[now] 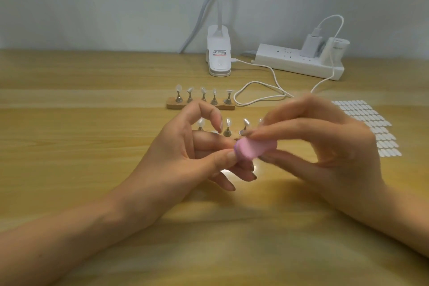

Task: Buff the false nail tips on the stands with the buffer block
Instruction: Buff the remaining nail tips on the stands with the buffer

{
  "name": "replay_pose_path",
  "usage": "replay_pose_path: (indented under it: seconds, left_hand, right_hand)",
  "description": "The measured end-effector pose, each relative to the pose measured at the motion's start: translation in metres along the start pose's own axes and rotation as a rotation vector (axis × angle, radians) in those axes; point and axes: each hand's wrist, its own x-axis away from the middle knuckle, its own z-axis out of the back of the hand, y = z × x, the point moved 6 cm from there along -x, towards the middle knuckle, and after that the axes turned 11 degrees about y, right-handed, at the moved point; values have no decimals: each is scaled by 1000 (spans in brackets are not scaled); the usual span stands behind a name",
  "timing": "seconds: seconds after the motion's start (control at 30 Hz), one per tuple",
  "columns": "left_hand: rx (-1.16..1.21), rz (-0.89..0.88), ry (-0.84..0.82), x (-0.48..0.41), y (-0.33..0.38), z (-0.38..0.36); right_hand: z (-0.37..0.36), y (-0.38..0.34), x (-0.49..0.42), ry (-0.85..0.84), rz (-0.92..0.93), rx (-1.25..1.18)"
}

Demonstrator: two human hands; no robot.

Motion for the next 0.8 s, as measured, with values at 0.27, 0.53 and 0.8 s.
replay_pose_path:
  seconds: [0.27, 0.53, 0.8]
  left_hand:
    - [16, 15, 18, -1, -1, 1]
    - [16, 11, 3, -2, -3, 1]
    - [7, 8, -17, -1, -3, 0]
  right_hand:
    - [-2, -1, 0, -26, 24, -2]
    - [-2, -1, 1, -28, 11, 9]
    - [0, -3, 1, 1, -3, 18]
